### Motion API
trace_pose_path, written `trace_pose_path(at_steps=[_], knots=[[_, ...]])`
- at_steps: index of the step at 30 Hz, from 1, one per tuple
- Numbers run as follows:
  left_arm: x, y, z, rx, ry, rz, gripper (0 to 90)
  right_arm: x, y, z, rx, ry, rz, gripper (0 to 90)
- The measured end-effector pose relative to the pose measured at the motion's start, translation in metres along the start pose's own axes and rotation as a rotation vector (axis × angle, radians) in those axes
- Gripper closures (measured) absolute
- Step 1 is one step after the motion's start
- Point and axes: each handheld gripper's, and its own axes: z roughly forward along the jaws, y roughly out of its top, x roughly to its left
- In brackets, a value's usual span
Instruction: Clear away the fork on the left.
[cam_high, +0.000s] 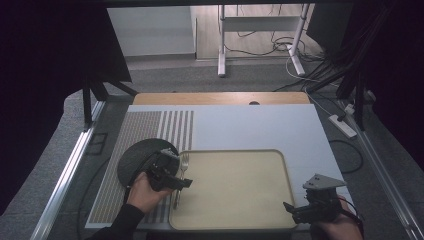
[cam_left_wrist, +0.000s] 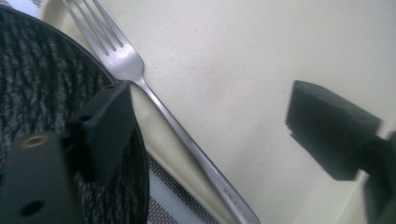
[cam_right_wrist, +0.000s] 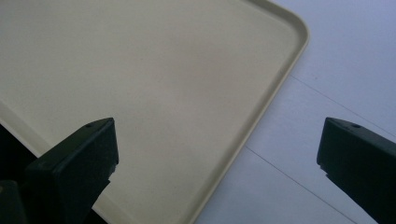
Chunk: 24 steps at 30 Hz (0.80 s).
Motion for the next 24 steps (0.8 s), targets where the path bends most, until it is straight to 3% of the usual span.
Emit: trace_pose_path(at_steps=[4,8,15,24], knots=[[-0.001,-0.007,-0.008,-0.012,0.047,0.033,4.2,0.000,0.000,0.000,-0.002,0.000,0.000,0.0],[0.001,-0.015,-0.014,-0.040,0.054,0.035,0.0,0.001,0.000,0.000,-0.002,0.001,-0.002,0.0],[0.003,-0.031,-0.031,-0.143,0.046,0.036,0.0,0.001,0.000,0.000,-0.002,0.002,-0.002,0.0],[0.005,-0.057,-0.045,-0.171,0.042,0.038,0.0,0.001,0.000,0.000,-0.001,0.004,-0.002,0.0]])
